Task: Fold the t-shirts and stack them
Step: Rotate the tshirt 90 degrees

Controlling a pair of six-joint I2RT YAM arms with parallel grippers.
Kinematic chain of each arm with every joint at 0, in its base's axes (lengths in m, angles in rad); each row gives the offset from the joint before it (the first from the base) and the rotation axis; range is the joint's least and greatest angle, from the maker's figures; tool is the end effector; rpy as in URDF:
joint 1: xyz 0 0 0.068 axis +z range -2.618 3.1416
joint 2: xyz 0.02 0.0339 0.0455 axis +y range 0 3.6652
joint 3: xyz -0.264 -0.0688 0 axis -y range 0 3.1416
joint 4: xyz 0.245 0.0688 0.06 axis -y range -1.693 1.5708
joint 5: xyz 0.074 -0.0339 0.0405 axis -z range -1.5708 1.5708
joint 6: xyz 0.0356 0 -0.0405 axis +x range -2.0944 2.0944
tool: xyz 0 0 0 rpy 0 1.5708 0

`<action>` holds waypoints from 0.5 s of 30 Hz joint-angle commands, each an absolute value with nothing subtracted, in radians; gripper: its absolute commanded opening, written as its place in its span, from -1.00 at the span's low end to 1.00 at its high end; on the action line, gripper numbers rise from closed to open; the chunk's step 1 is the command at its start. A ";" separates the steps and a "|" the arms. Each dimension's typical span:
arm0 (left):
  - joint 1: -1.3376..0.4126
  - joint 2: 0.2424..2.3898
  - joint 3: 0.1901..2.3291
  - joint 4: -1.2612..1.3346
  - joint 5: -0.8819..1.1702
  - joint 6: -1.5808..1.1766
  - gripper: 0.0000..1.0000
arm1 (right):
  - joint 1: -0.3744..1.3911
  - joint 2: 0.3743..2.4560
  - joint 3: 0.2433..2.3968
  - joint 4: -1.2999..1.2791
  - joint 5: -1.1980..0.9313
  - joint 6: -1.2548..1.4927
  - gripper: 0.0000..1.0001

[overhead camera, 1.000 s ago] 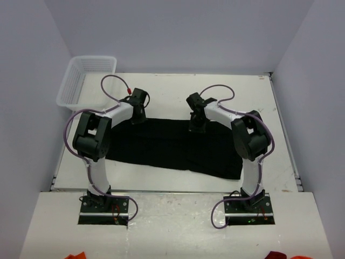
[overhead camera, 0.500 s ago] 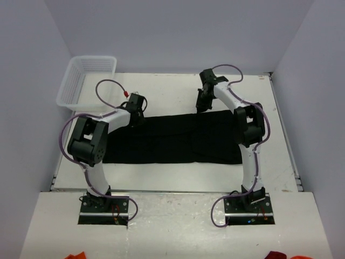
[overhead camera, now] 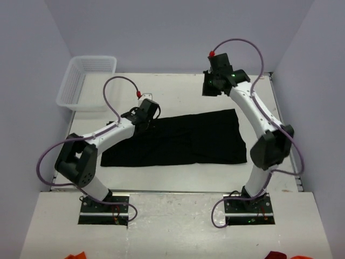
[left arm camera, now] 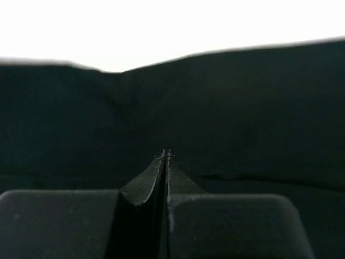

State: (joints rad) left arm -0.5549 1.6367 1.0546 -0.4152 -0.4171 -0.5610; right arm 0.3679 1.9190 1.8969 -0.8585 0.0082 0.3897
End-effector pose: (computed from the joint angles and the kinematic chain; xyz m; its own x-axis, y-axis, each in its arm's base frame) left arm 0.2905 -0.1631 0.2028 -0.7614 -0.1003 -0.6405 -0.1302 0.9915 -0.0005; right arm 0.3977 0.1530 0.3317 -0.8004 0.0986 -0.5914 -0.0548 0.9702 0.2360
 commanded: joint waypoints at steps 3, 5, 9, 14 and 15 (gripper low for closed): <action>-0.571 1.539 1.215 -0.291 -0.367 -0.389 -1.00 | 0.360 1.539 1.786 -0.850 0.149 0.359 -1.00; -0.571 1.577 1.249 -0.272 -0.322 -0.377 -1.00 | 0.360 1.485 1.756 -0.911 0.215 0.362 -1.00; -0.571 1.773 1.419 -0.252 0.172 -0.285 -1.00 | 0.360 1.367 1.703 -1.002 0.322 0.399 -1.00; -0.613 2.015 1.540 -0.142 0.512 -0.308 -1.00 | 0.360 1.207 1.629 -1.017 0.339 0.399 -1.00; -0.623 2.069 1.554 -0.123 0.549 -0.314 -1.00 | 0.360 1.184 1.612 -1.022 0.337 0.397 -1.00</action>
